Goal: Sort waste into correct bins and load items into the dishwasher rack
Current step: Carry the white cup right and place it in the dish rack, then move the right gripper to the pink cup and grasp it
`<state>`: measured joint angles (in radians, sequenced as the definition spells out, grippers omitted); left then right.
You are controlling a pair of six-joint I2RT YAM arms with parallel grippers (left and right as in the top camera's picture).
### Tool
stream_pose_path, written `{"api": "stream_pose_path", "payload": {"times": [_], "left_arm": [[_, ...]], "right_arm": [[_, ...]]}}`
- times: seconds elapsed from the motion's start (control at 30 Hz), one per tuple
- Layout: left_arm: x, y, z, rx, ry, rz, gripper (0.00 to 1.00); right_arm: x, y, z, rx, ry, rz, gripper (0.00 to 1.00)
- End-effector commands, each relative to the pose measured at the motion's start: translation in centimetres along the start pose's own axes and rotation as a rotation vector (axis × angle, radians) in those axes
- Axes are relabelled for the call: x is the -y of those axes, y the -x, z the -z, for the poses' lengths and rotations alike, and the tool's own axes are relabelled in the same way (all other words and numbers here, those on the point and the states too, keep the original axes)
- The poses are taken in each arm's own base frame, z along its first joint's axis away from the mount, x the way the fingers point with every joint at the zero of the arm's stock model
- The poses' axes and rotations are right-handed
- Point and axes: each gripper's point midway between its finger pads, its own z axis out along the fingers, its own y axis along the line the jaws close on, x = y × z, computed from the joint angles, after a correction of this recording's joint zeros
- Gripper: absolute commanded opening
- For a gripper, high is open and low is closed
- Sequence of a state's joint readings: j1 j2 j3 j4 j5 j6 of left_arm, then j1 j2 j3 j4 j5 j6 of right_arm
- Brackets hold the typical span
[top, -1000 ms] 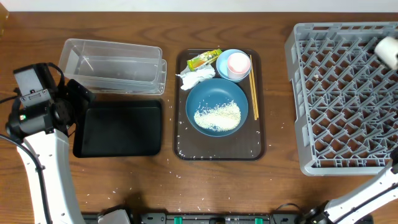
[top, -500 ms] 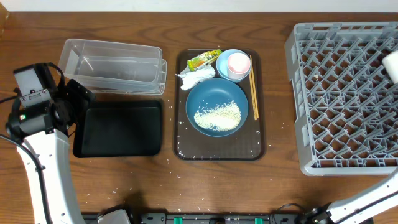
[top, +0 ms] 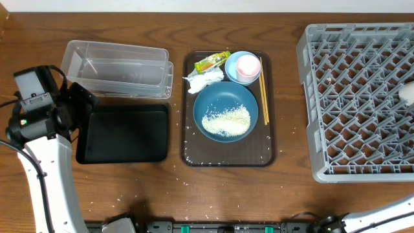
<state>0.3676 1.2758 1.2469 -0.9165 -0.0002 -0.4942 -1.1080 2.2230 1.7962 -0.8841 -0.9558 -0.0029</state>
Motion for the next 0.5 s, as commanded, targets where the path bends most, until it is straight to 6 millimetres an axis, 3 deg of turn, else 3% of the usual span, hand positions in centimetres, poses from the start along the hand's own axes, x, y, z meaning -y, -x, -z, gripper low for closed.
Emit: {"api": "stream_pose_path", "payload": {"times": [0.0, 0.1, 0.17, 0.2, 0.23, 0.3, 0.4, 0.47], "left_arm": [[0.1, 0.7, 0.4, 0.018, 0.001, 0.005, 0.95], [0.1, 0.7, 0.4, 0.018, 0.001, 0.005, 0.95], [0.1, 0.7, 0.4, 0.018, 0.001, 0.005, 0.95], [0.1, 0.7, 0.4, 0.018, 0.001, 0.005, 0.95], [0.1, 0.7, 0.4, 0.018, 0.001, 0.005, 0.96], [0.1, 0.7, 0.4, 0.018, 0.001, 0.005, 0.95], [0.1, 0.7, 0.4, 0.018, 0.001, 0.005, 0.95], [0.1, 0.7, 0.4, 0.018, 0.001, 0.005, 0.95]], "right_arm": [[-1.6, 2.5, 6.5, 0.160, -0.261, 0.022, 0.25], [-5.4, 3.3, 9.5, 0.248, -0.261, 0.057, 0.25], [-10.1, 3.1, 10.8, 0.283, -0.181, 0.142, 0.26], [-12.3, 2.7, 11.1, 0.286, -0.122, 0.177, 0.36], [-15.0, 2.1, 11.4, 0.281, -0.036, 0.207, 0.67], [-20.3, 0.5, 11.4, 0.241, 0.153, 0.255, 0.85], [-27.0, -2.0, 10.6, 0.169, 0.363, 0.416, 0.88], [-29.5, -3.7, 8.7, 0.120, 0.387, 0.454, 0.89]]}}
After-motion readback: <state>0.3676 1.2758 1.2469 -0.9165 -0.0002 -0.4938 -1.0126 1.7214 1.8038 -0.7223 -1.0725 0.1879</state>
